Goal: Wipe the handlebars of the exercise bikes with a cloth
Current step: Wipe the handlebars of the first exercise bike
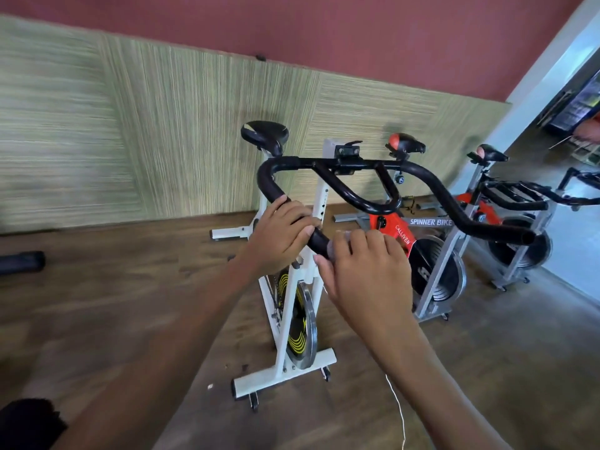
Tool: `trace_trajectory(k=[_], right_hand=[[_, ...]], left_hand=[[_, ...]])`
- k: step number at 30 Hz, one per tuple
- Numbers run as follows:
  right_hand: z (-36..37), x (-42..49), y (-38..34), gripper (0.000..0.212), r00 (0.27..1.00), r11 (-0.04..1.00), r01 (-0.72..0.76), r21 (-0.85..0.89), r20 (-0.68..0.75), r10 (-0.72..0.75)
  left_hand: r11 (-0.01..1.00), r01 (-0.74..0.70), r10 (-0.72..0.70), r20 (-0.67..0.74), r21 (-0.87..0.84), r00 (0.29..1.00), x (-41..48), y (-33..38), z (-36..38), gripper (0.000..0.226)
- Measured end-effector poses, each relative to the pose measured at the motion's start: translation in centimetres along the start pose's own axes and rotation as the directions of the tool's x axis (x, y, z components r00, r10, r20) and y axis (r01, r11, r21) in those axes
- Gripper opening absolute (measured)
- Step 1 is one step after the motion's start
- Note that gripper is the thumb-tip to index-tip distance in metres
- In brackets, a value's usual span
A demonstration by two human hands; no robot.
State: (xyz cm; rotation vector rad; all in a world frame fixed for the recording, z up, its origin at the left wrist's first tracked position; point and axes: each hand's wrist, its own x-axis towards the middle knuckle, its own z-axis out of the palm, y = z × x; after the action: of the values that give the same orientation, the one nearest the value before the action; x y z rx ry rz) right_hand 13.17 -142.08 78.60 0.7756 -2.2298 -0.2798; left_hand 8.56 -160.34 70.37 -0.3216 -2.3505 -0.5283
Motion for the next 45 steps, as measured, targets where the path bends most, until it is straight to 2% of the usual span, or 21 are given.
trace_trajectory(k=[2, 4, 8, 11, 18, 24, 27, 30, 34, 37, 41, 43, 45], right_hand=[[-0.2, -0.6, 0.2, 0.044, 1.000, 1.000, 0.019, -0.001, 0.018, -0.019], [-0.2, -0.6, 0.1, 0.040, 0.999, 0.997, 0.021, -0.073, 0.031, -0.019], [0.7, 0.6, -1.9, 0.036, 0.988, 0.970, -0.025, -0.242, 0.142, 0.061], [1.4, 1.7, -3.5, 0.032, 0.965, 0.954, -0.055, -0.293, 0.229, 0.126], [1.0, 1.1, -2.7, 0.030, 0.985, 0.964, -0.103, -0.246, 0.109, 0.133], [-1.2, 0.6, -0.2, 0.027, 0.980, 0.978, -0.065, -0.197, 0.173, 0.100], [-0.8, 1.3, -1.6, 0.023, 0.948, 0.959, -0.032, -0.281, 0.296, 0.118], [0.8, 2.7, -3.6, 0.024, 0.902, 0.961, 0.022, -0.277, 0.419, 0.100], [0.5, 2.6, -2.6, 0.025, 0.914, 0.974, -0.011, -0.224, 0.394, 0.101], [-0.7, 1.5, -0.9, 0.019, 0.941, 0.969, 0.032, -0.243, 0.334, 0.053], [0.0, 2.2, -2.5, 0.034, 0.930, 0.943, 0.060, -0.328, 0.361, 0.067], [1.1, 3.1, -3.8, 0.045, 0.928, 0.954, 0.034, -0.297, 0.365, 0.081], [1.8, 3.2, -4.2, 0.042, 0.938, 0.965, 0.029, -0.262, 0.339, 0.064]], left_hand=[[0.999, -0.036, 0.036, -0.014, 0.017, 0.999, 0.1, -0.5, 0.0, 0.041], [0.996, -0.080, 0.080, -0.007, 0.030, 0.997, 0.4, -1.0, -0.1, 0.038], [0.988, -0.155, 0.156, -0.011, 0.021, 0.988, 1.3, -2.6, 0.0, 0.040], [0.972, -0.237, 0.236, -0.064, 0.001, 0.970, 1.3, -3.2, 0.3, 0.043], [0.934, -0.358, 0.349, -0.181, -0.019, 0.920, 2.2, -4.5, 1.2, 0.041], [0.944, -0.328, 0.308, -0.265, -0.035, 0.914, 2.1, -4.3, 2.3, 0.036], [0.954, -0.297, 0.275, -0.306, -0.028, 0.911, 1.8, -4.3, 3.1, 0.040], [0.958, -0.284, 0.258, -0.332, -0.030, 0.907, 1.7, -4.1, 3.1, 0.040], [0.966, -0.257, 0.233, -0.321, -0.035, 0.918, 1.7, -3.8, 3.0, 0.045], [0.973, -0.229, 0.208, -0.294, -0.038, 0.933, 1.5, -3.6, 2.7, 0.048], [0.979, -0.200, 0.181, -0.262, -0.048, 0.948, 1.3, -3.2, 2.4, 0.045], [0.981, -0.184, 0.165, -0.241, -0.056, 0.956, 1.2, -3.0, 2.3, 0.047], [0.981, -0.180, 0.162, -0.220, -0.066, 0.962, 1.2, -2.9, 2.0, 0.048]])
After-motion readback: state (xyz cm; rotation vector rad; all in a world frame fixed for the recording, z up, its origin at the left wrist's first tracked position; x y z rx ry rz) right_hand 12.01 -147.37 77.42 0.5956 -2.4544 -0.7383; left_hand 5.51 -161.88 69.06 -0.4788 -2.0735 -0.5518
